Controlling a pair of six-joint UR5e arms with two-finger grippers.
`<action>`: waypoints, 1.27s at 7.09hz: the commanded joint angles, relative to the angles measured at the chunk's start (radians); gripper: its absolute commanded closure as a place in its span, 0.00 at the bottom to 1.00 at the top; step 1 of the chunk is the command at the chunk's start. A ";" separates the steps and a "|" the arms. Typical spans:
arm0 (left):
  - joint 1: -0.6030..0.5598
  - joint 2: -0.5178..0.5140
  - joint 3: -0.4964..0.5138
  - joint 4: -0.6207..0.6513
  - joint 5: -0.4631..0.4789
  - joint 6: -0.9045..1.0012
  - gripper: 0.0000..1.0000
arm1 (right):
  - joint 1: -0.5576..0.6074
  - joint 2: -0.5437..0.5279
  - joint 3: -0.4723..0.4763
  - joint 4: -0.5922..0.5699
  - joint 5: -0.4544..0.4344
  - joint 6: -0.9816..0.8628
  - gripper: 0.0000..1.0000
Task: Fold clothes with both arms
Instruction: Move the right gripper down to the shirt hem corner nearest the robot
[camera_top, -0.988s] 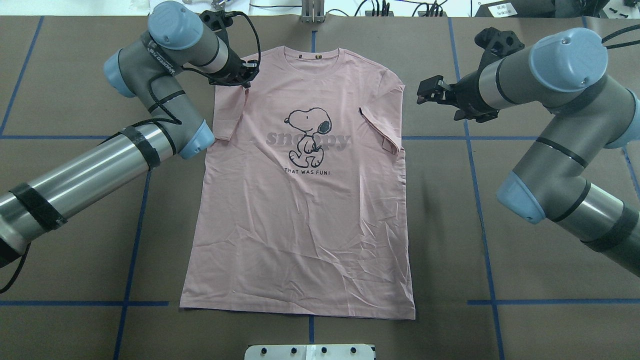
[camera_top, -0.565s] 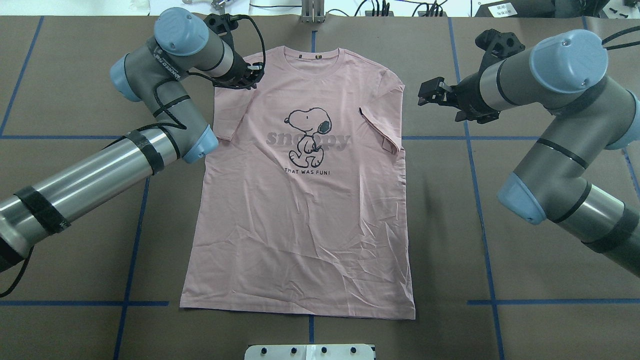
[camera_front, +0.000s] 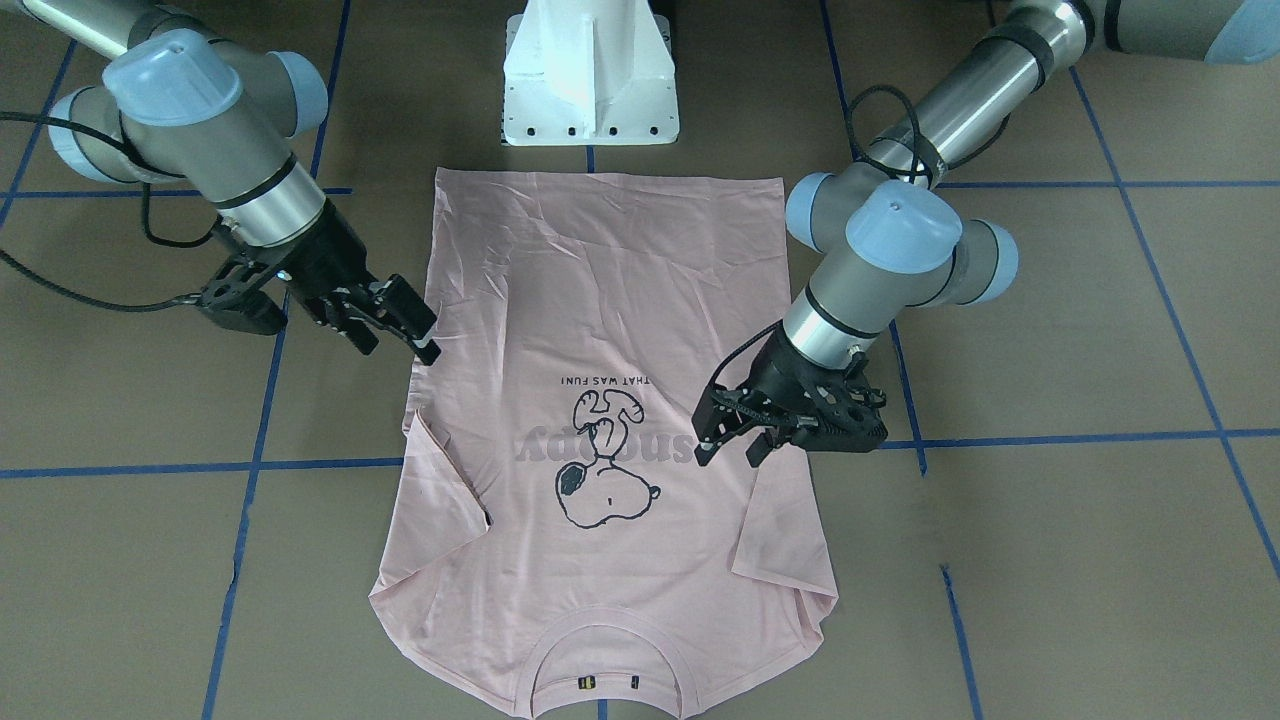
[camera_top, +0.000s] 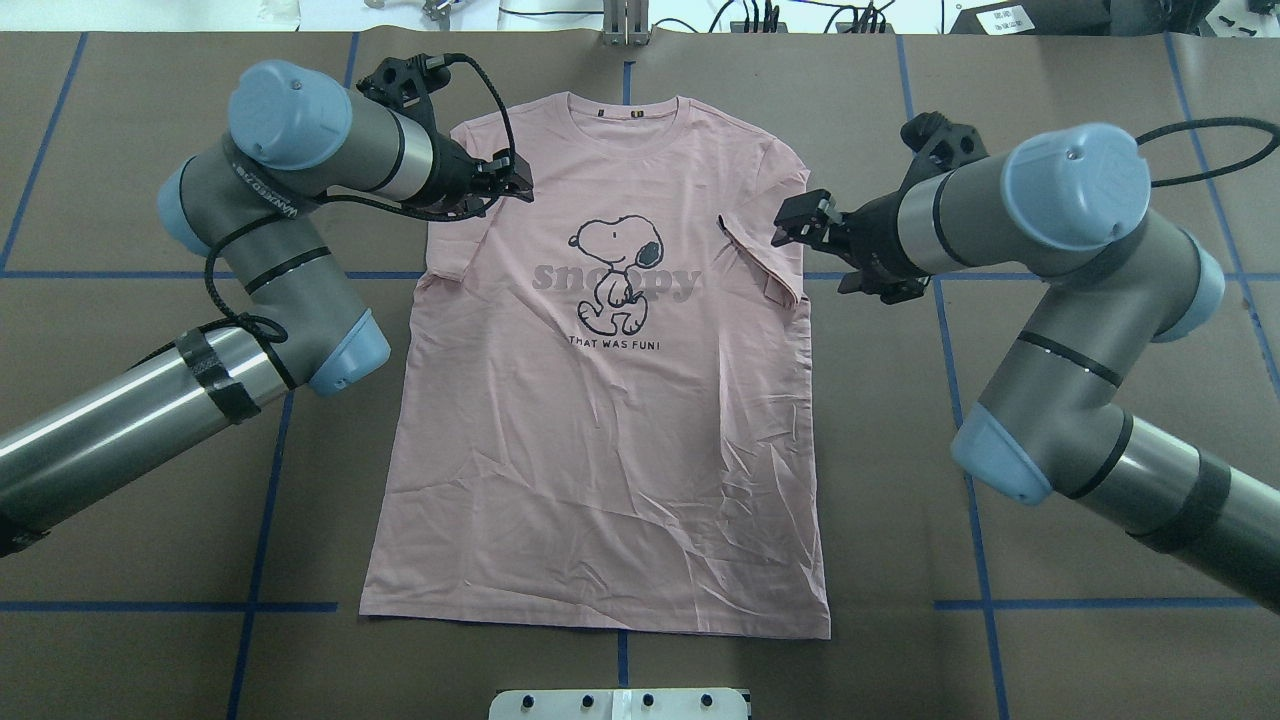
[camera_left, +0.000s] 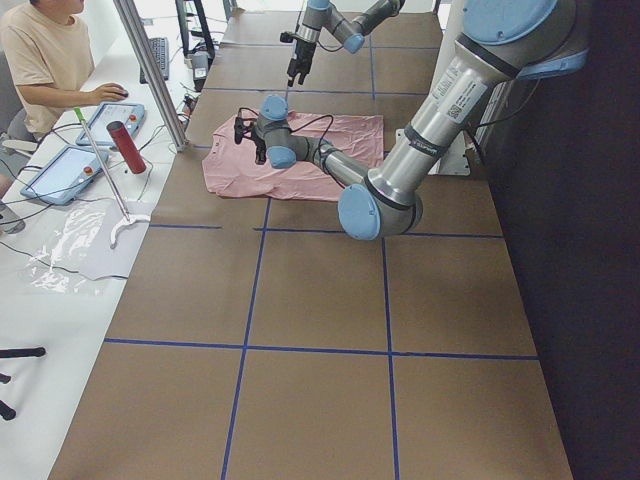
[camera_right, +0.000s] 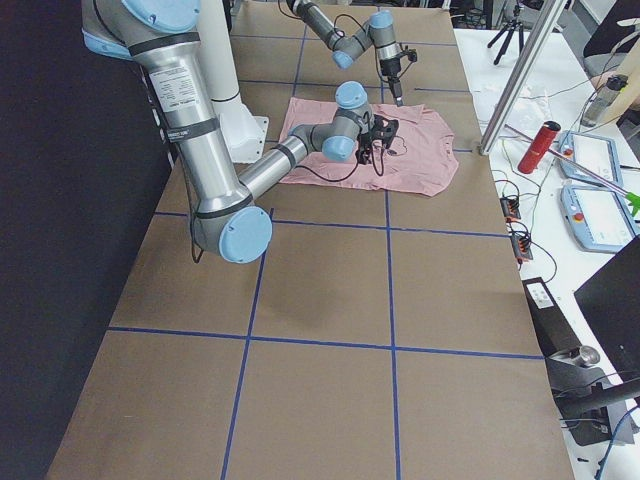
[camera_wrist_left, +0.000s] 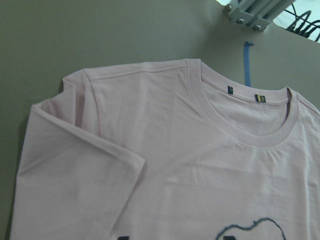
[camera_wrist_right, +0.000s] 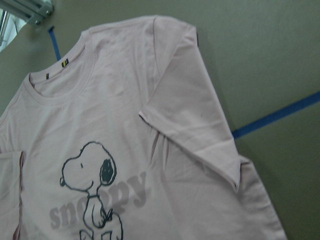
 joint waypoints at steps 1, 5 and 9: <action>0.014 0.061 -0.086 -0.001 0.000 -0.041 0.30 | -0.185 -0.038 0.095 -0.036 -0.085 0.105 0.00; 0.014 0.103 -0.131 -0.003 0.000 -0.039 0.30 | -0.566 -0.147 0.272 -0.317 -0.369 0.316 0.10; 0.014 0.101 -0.129 -0.009 0.000 -0.041 0.29 | -0.604 -0.270 0.286 -0.337 -0.372 0.398 0.14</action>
